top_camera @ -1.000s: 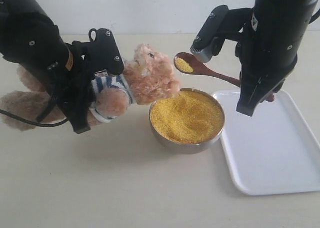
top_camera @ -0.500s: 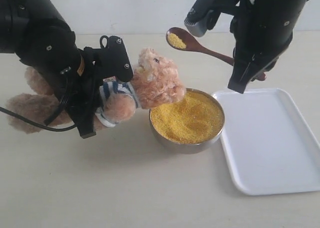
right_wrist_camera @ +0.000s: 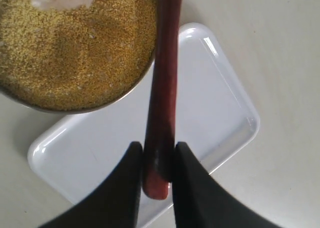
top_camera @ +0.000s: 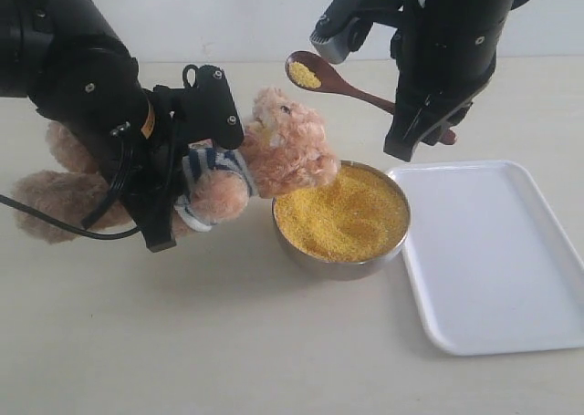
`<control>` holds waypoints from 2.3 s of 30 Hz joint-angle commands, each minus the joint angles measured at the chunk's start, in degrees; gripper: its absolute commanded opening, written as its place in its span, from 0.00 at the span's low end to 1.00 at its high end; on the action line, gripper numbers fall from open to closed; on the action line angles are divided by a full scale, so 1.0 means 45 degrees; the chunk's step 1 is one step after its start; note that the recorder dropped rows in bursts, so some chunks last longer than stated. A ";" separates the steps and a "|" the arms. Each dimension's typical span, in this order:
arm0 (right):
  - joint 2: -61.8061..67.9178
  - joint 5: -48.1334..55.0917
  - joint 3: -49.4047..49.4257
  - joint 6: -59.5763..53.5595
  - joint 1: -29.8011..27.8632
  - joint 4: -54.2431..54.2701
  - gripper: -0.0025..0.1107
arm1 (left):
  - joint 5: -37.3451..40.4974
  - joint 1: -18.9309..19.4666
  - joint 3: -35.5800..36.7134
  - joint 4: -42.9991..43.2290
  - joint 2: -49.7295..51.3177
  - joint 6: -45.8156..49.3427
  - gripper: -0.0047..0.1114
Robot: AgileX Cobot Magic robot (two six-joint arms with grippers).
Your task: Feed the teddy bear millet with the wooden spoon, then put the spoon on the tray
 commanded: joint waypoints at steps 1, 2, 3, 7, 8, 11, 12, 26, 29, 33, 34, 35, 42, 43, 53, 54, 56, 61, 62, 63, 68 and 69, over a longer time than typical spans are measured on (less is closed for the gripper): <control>-0.0017 0.0010 -0.0082 0.0014 0.0136 0.0268 0.02 | -0.0175 -0.0064 -0.0111 0.0023 -0.0035 -0.0130 0.07; -0.0017 0.0010 -0.0082 0.0014 0.0171 0.0336 0.02 | -0.0175 -0.0064 -0.0111 0.0023 -0.0035 -0.0130 0.07; -0.0017 0.0010 -0.0082 0.0068 0.0247 0.0332 0.02 | -0.0175 -0.0064 -0.0111 0.0023 -0.0035 -0.0130 0.07; -0.0017 0.0010 -0.0082 0.0322 0.0247 0.0388 0.02 | -0.0179 -0.0064 -0.0111 -0.0003 -0.0035 -0.0130 0.07; -0.0017 0.0010 -0.0082 0.0467 0.0247 0.0388 0.02 | -0.0179 -0.0064 -0.0111 -0.0030 -0.0035 -0.0130 0.07; -0.0017 0.0010 -0.0082 0.0534 0.0247 0.0629 0.02 | -0.0179 -0.0064 -0.0111 -0.0030 -0.0035 -0.0130 0.07; -0.0017 0.0010 -0.0082 0.0596 0.0247 0.0693 0.02 | -0.0179 -0.0064 -0.0111 -0.0030 -0.0035 -0.0170 0.07; -0.0017 0.0010 -0.0082 0.1071 0.0247 0.0719 0.02 | -0.0147 -0.0064 -0.0111 -0.0030 -0.0035 -0.0167 0.07; -0.0017 0.0010 -0.0082 0.1071 0.0247 0.0770 0.02 | -0.0147 -0.0064 -0.0111 -0.0030 -0.0035 -0.0167 0.07; -0.0017 0.0010 -0.0082 0.1223 0.0247 0.0776 0.02 | -0.0147 -0.0064 -0.0111 -0.0030 -0.0035 -0.0167 0.07; -0.0017 0.0010 -0.0082 0.1246 0.0247 0.0807 0.02 | -0.0146 -0.0064 -0.0111 -0.0030 -0.0035 -0.0201 0.07; -0.0017 0.0010 -0.0082 0.1275 0.0247 0.0838 0.02 | -0.0146 -0.0064 -0.0111 -0.0030 -0.0035 -0.0201 0.07; -0.0017 0.0010 -0.0082 0.1393 0.0247 0.1075 0.02 | -0.0146 -0.0064 -0.0111 -0.0030 -0.0035 -0.0201 0.07; -0.0017 0.0010 -0.0082 0.1393 0.0247 0.1010 0.02 | -0.0146 -0.0064 -0.0111 -0.0030 -0.0035 -0.0201 0.07; 0.0475 0.0010 -0.0461 0.1485 0.0247 0.0710 0.02 | -0.0093 -0.0064 -0.0111 -0.0079 -0.0035 -0.0224 0.07; 0.0475 0.0010 -0.0596 0.1485 0.0247 0.0710 0.02 | -0.0070 -0.0064 -0.0111 -0.0079 -0.0035 -0.0224 0.07; 0.0475 0.0010 -0.0912 0.1485 0.0247 0.0710 0.02 | -0.0070 -0.0064 -0.0111 -0.0079 -0.0035 -0.0224 0.07; 0.0581 0.0010 -0.1379 0.1485 0.0247 0.1287 0.02 | -0.0070 -0.0064 -0.0111 -0.0079 -0.0035 -0.0224 0.07; 0.0624 0.0010 -0.1379 0.1485 0.0247 0.1326 0.02 | -0.0094 -0.0064 -0.0111 -0.0079 -0.0035 -0.0224 0.07; 0.0678 0.0010 -0.1379 0.1485 0.0247 0.1339 0.02 | -0.0094 -0.0064 -0.0111 -0.0079 -0.0035 -0.0224 0.07; 0.0916 0.0010 -0.1379 0.1485 0.0434 0.1654 0.02 | -0.0094 -0.0064 -0.0111 -0.0079 -0.0035 -0.0224 0.07; 0.0921 0.0010 -0.1379 0.1485 0.0559 0.1654 0.02 | -0.0094 -0.0064 -0.0111 -0.0079 -0.0035 -0.0224 0.07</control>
